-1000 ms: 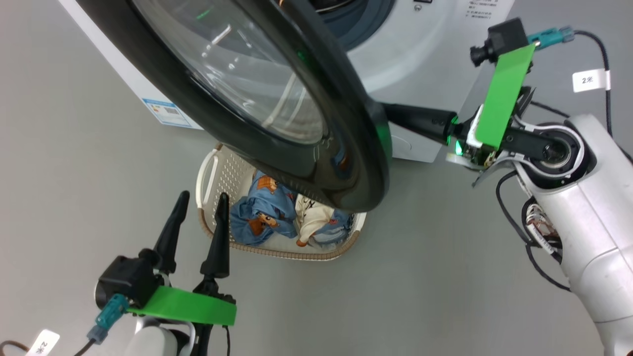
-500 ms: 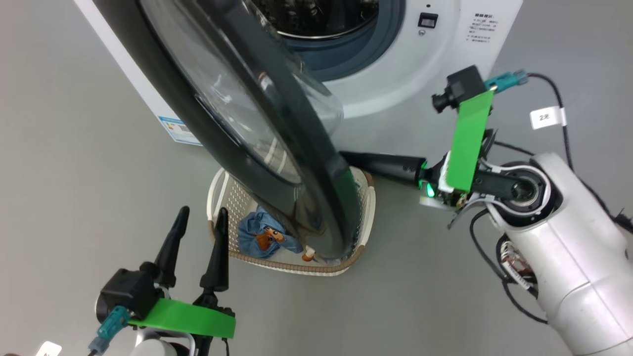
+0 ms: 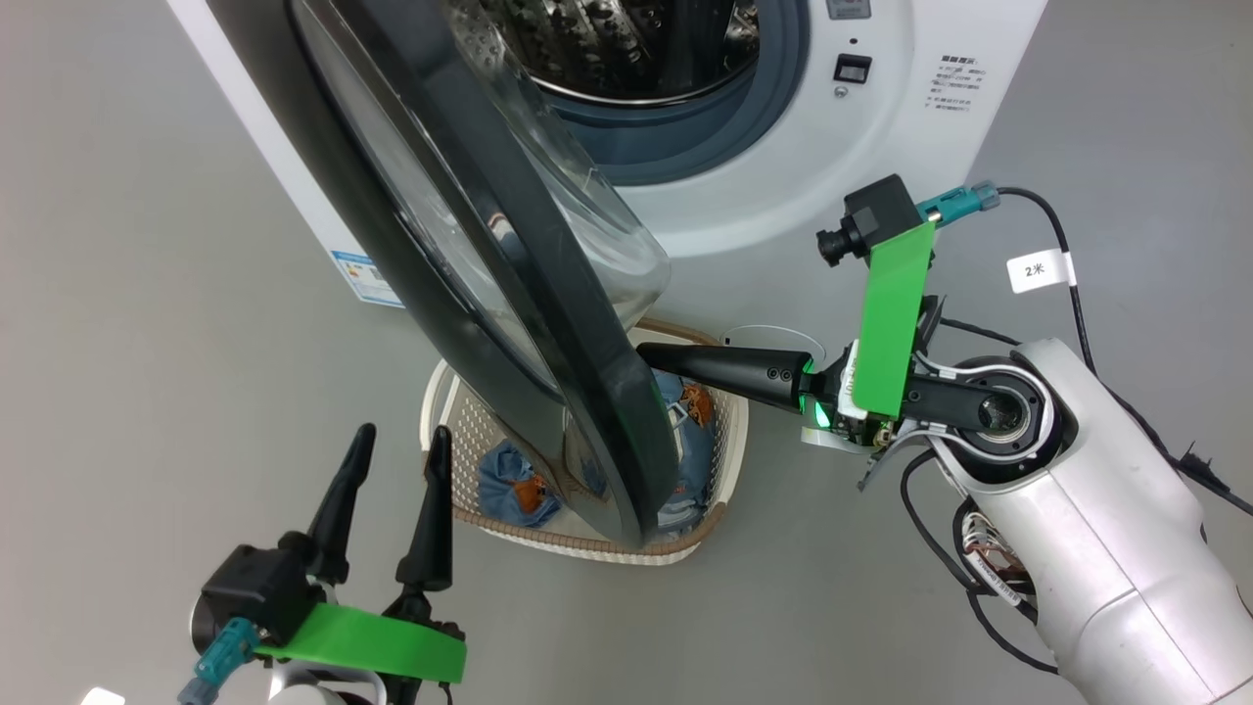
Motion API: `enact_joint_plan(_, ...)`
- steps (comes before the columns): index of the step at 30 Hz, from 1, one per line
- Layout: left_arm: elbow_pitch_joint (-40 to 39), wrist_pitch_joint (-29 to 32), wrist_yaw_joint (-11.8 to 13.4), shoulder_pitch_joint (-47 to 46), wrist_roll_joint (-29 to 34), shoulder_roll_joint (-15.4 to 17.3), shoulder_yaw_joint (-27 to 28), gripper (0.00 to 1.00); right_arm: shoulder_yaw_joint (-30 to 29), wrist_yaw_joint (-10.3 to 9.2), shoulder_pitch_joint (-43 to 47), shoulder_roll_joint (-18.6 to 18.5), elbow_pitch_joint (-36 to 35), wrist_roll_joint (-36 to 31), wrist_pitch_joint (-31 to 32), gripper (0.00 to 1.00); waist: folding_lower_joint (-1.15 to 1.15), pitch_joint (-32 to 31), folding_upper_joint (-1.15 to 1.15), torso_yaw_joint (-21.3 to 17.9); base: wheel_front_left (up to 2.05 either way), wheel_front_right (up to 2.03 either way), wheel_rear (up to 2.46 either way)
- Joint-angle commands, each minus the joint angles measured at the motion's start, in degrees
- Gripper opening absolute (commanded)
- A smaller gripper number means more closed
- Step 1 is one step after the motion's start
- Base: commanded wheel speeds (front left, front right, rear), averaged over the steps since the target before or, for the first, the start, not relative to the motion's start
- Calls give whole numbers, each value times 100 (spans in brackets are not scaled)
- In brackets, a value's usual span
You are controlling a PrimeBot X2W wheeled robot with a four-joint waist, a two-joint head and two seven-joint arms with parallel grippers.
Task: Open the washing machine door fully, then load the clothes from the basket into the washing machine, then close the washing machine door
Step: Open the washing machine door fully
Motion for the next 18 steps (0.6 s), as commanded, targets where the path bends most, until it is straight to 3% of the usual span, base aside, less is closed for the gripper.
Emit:
enact_joint_plan(1, -95, -35, 2, 17, 59, 69, 189, 100, 38, 32, 105, 120, -180, -75, -37, 0, 0, -19, 0, -34, 0, 0, 0)
enact_joint_plan(2, -93, -35, 2, 23, 60, 67, 188, 100, 29, 32, 115, 115, -184, -105, -74, 0, 0, -32, 0, -53, 0, 0, 0)
enact_joint_plan(5, -70, -35, 2, 43, 68, 66, 197, 100, -11, 32, 160, 63, -188, -194, -202, 54, 0, -96, 0, -121, 0, 0, 0)
enact_joint_plan(6, -58, -35, 2, 50, 68, 68, 201, 100, -25, 32, 189, 38, -196, -221, -251, 93, 0, -122, 0, -143, 0, 0, 0)
enact_joint_plan(7, -48, -35, 2, 57, 57, 72, 202, 100, -44, 32, 228, 12, -206, -234, -300, 100, 0, -149, 0, -163, 0, 0, 0)
enact_joint_plan(18, 12, -35, 2, 121, 8, 235, 367, 100, -198, 32, 764, -303, -134, -531, -1195, 100, 0, -331, 0, -523, 0, 0, 0)
